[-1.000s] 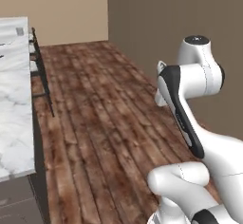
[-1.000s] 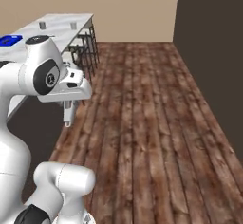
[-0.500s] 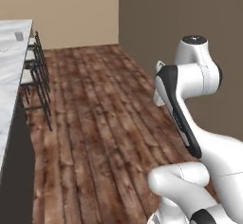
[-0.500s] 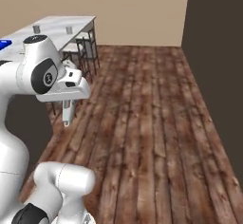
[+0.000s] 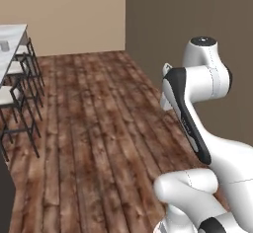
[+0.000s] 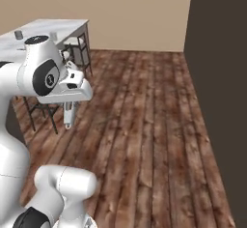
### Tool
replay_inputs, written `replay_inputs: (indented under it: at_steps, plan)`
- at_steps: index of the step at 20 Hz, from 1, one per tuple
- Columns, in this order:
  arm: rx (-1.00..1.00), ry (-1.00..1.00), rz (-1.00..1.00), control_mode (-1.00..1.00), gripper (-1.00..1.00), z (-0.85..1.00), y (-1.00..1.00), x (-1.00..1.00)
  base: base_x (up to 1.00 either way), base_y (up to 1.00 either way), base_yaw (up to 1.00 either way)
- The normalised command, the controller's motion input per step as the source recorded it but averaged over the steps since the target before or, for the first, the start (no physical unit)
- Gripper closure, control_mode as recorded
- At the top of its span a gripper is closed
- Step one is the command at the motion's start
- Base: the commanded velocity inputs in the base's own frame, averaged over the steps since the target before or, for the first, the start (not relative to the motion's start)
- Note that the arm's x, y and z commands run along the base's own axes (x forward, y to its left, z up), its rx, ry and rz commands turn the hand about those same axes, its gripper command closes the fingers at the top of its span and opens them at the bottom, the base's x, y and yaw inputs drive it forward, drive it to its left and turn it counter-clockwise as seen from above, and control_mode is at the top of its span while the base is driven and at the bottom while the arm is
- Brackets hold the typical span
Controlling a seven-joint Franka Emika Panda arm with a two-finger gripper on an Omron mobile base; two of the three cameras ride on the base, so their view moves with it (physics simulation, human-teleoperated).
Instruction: Take the tongs from the drawer on the left and place them on the dining counter next to the tray containing the hot dog.
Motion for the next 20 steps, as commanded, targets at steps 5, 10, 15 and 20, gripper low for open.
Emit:
replay_inputs:
  at_steps: [5, 10, 15, 20]
  plan:
    - [0.00, 0.00, 0.00, 1.00, 1.00, 0.00, 0.00, 0.00, 1.00, -0.40, 0.05]
    - [0.00, 0.00, 0.00, 1.00, 1.00, 0.00, 0.00, 0.00, 1.00, -0.30, 0.04]
    - [0.00, 0.00, 0.00, 1.00, 1.00, 0.00, 0.00, 0.00, 1.00, -0.28, 0.03]
    - [0.00, 0.00, 0.00, 1.00, 1.00, 0.00, 0.00, 0.00, 1.00, -0.23, 0.04]
